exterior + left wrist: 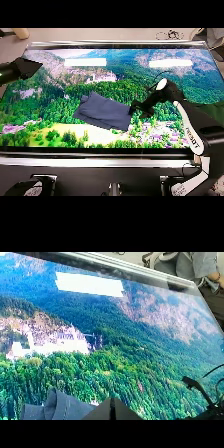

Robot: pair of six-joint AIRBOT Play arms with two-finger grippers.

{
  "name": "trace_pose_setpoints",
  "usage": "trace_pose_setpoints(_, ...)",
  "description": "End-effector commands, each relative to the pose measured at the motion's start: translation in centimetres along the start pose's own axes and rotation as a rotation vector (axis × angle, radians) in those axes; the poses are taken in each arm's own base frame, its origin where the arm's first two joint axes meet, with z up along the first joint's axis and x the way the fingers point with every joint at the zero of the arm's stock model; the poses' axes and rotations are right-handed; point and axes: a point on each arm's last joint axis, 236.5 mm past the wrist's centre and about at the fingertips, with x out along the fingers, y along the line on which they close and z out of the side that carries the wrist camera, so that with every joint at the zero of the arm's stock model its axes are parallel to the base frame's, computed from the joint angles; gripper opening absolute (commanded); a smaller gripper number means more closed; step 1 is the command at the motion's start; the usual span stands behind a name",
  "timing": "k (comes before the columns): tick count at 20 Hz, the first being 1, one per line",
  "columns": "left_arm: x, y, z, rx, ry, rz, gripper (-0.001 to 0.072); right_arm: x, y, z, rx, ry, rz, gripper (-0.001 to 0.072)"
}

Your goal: Fold the shirts.

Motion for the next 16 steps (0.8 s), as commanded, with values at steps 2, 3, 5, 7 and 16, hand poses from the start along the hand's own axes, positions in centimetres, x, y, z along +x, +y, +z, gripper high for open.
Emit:
trace_pose_setpoints(2,-0.1,-0.1,-1.1,0.006,0.046,-0.001,0.0025,4.3,4.2,0.5,0.053,-0.002,0.187,0.0436)
trace_pose_setpoints(3,-0.1,0.0,-1.1,0.006,0.045,0.0,0.0025,3.8,5.6,0.8,0.03,-0.014,0.248,0.0208)
trace_pose_setpoints(5,0.0,0.1,-0.7,0.006,0.029,0.005,0.0025,0.3,7.2,1.8,-0.026,-0.044,0.342,0.0019)
trace_pose_setpoints(7,0.0,0.3,-0.2,0.006,0.011,0.012,0.0025,-6.5,7.6,3.2,-0.113,-0.12,0.387,0.0017)
trace_pose_setpoints(16,-0.1,1.9,0.3,0.048,-0.011,0.078,0.0025,-37.0,-11.0,-0.3,0.164,-0.712,0.057,0.0018)
